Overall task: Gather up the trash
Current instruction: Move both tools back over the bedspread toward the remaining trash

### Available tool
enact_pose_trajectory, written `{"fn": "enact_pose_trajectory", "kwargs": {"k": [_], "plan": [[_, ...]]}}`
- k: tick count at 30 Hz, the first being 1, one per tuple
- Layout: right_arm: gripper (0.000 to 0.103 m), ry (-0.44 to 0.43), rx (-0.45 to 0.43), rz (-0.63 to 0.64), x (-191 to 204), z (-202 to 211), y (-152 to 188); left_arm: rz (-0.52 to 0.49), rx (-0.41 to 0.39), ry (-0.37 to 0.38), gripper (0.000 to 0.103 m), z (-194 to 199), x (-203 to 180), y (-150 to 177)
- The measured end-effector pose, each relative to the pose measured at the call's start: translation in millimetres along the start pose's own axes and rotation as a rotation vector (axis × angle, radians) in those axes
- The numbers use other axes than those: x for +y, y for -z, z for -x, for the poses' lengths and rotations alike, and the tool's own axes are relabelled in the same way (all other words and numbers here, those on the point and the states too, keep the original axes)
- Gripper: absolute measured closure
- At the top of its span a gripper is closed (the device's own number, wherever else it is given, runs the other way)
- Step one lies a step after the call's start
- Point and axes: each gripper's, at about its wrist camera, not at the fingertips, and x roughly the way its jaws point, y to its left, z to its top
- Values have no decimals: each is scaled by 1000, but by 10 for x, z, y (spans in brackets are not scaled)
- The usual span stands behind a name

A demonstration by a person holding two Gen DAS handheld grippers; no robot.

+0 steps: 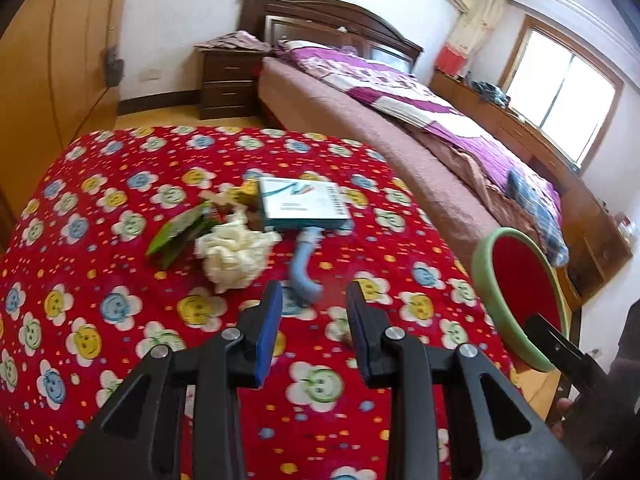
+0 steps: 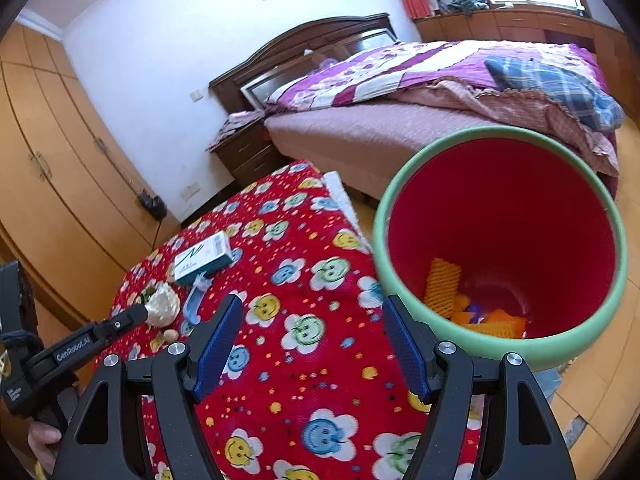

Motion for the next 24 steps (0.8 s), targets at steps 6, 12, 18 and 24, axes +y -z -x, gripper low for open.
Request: {"fn": "enact_pose_trajectory", "kwargs": {"k": [6,12,18,24], "plan": [[30,-1,20,12,67,-107,27,60,4,-47,64,-61,261,-9],[30,-1,41,13,78,-209,34,86,20,-60,61,-205,382,-55],[30,-5,59,18,103,-315,42,84,63,-74,61,-497,405,-160],[30,-2,74,20,95,-368,51,86,68,-83,61,-675,437,-198]]}}
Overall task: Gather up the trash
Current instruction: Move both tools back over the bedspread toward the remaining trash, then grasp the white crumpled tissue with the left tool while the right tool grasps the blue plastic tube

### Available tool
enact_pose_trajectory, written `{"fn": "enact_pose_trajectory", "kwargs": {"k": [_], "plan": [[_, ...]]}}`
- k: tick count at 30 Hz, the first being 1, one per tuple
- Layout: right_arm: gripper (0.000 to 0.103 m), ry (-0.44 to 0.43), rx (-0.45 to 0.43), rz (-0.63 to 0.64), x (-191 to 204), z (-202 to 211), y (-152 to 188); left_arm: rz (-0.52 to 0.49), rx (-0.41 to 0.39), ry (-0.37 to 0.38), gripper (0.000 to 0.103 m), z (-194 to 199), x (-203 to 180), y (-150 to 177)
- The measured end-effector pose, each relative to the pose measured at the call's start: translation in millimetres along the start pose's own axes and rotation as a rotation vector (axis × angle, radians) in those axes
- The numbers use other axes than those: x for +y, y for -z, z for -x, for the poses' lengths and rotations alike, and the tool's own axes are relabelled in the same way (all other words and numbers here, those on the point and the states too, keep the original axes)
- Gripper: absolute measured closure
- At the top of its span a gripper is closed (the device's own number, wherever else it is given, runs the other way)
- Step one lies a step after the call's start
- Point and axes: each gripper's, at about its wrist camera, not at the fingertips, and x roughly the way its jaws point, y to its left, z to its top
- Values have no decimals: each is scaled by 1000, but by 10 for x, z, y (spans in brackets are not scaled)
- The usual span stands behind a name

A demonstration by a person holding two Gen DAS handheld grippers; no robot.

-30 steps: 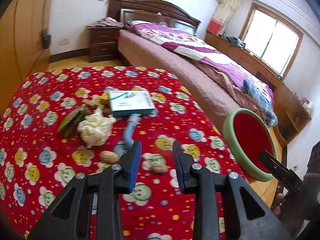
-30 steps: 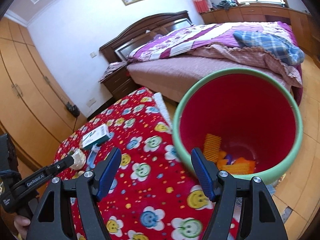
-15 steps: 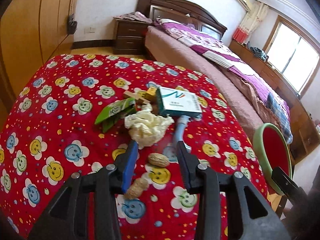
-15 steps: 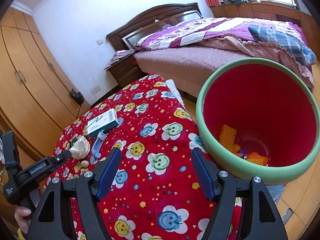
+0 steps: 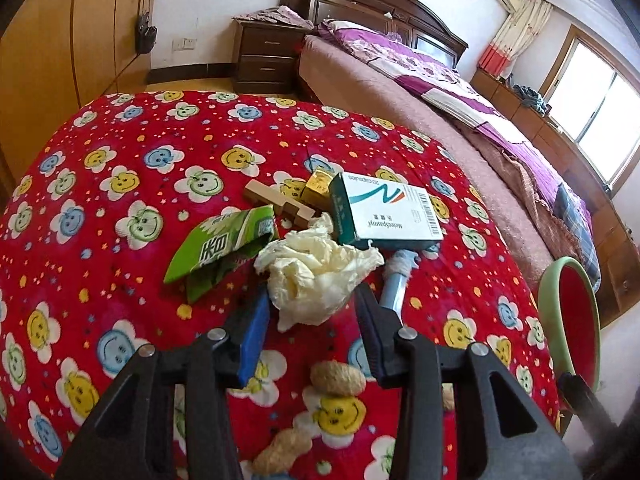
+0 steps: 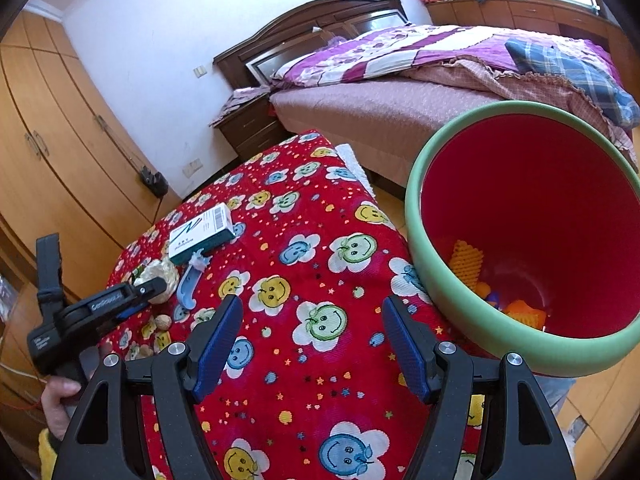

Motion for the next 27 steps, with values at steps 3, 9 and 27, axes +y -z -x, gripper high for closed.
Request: {"fn": "enact_pose_trajectory", "kwargs": {"k": [3,9,27], "plan": [[30,-3,7,-2,3,-14,5,0,3,-1,69,-44,10,14],[30,-10,-2,15,79,34,3,-9,-32,41,76,118,9,50],[30,-94,48,130,800,-161,-74,31,-132,-34,76,850,426,110]]}}
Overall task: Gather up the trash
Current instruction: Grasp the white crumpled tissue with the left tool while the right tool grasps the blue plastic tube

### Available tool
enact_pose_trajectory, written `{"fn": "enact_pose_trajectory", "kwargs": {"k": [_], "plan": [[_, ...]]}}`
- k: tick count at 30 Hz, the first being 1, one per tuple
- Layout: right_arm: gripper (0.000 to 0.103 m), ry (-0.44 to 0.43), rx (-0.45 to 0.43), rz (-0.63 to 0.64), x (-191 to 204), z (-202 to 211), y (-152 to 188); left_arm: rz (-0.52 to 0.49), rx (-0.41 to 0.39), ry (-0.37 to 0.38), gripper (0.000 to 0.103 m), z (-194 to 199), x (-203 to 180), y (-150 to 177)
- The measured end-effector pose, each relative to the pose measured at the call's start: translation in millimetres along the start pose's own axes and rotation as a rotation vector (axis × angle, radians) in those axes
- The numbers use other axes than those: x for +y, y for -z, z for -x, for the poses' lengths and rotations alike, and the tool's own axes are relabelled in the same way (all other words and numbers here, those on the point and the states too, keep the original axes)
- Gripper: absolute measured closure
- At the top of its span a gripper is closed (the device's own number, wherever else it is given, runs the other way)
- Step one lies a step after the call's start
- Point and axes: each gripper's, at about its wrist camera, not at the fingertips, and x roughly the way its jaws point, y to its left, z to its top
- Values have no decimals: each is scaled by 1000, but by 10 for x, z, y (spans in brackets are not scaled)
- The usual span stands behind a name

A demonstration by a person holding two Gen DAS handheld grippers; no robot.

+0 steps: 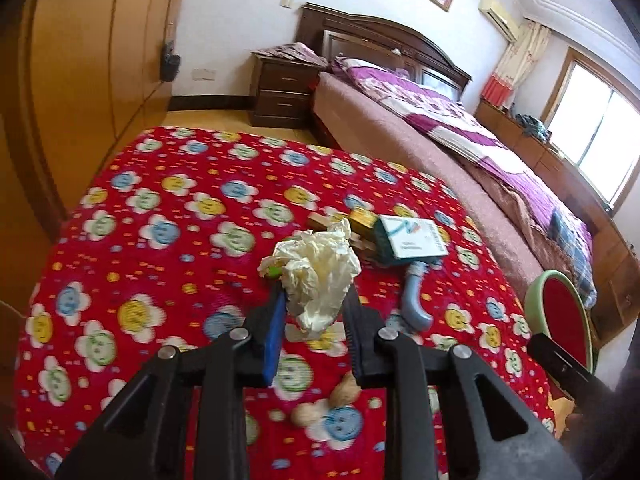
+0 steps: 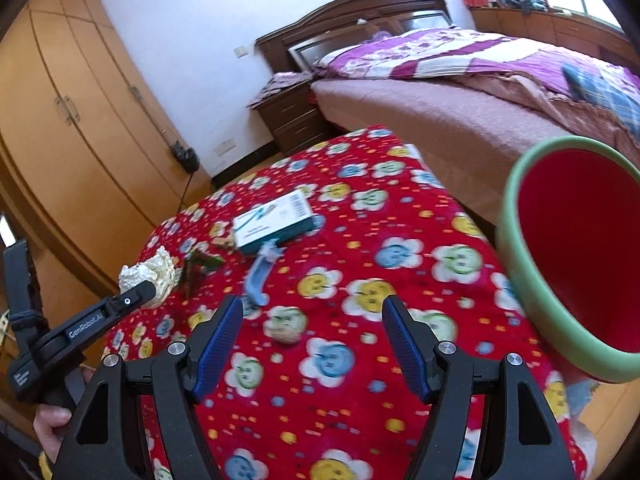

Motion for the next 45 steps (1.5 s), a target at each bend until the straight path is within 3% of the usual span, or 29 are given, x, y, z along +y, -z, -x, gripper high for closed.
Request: {"fn": "enact_pose_trajectory", "kwargs": {"k": [9,14,16,26,31,39,45], "plan": [[30,-17,63,92,409,-441,-59,68,-14,-93,76,-43,449,24],[31,-5,87,134,547,-684,-55,86,-15,-107,76,-91,577,36],[41,3,106,149,584,-801,-55,93,-13,-104,76,-114,611,37],[64,48,157,167,572,-1096,11,109,9,-93,76,-242,704,42],[84,83,152,173,530,-1117,0,112,11,-93,76,-252,697,52],[89,28,172,109,404,-1022,-3,86,-3,-85,76,-146,595,76],[89,-15,132,85,374,-733,45,69,-11,-72,76,-31,500,107]]}}
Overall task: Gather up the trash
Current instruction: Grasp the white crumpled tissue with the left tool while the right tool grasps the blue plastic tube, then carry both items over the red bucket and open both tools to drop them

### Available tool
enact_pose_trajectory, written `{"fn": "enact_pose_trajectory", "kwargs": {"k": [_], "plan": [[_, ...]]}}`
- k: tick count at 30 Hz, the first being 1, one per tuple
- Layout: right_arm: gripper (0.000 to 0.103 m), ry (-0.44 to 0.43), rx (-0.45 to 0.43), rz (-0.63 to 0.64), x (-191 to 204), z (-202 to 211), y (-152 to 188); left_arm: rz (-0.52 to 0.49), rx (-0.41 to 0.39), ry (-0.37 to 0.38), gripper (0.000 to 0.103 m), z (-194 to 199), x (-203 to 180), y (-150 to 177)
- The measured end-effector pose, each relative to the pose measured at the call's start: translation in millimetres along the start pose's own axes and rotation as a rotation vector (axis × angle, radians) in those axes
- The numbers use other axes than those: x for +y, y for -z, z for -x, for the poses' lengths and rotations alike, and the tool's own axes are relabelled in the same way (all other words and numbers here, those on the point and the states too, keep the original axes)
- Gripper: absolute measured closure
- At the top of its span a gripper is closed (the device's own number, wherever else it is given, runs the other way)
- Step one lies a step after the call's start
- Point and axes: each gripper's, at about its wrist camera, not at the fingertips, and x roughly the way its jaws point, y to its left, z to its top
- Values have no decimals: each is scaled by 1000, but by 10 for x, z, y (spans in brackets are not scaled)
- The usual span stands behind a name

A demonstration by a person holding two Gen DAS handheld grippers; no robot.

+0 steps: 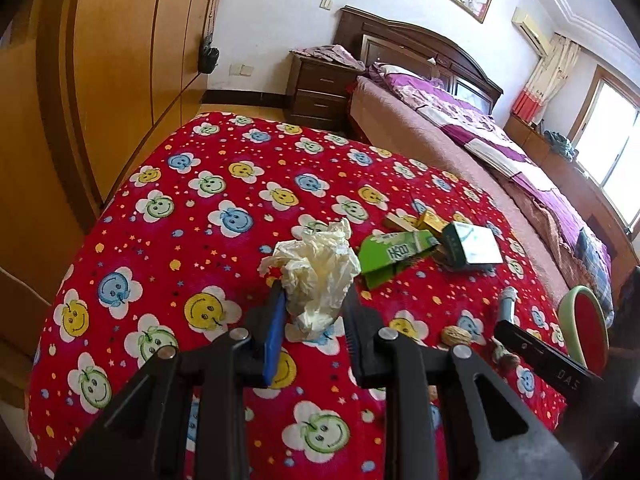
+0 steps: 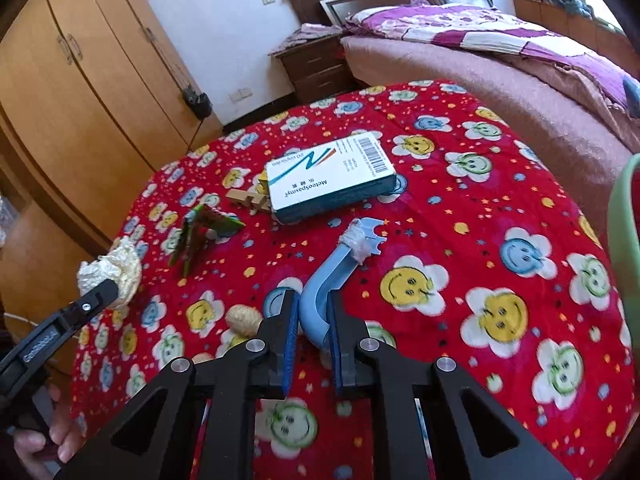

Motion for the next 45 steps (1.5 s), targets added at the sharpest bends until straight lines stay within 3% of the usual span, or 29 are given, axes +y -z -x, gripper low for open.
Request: {"fn": "enact_pose_trajectory", "kwargs": {"k": [21,45], "plan": [[89,-84,-139,-30,-73,842,234,-59,-13,76,76,405,-379,117],[89,-55,-234,-125,-631,1428,450,-124,56,193,76,499,-940,259]]}}
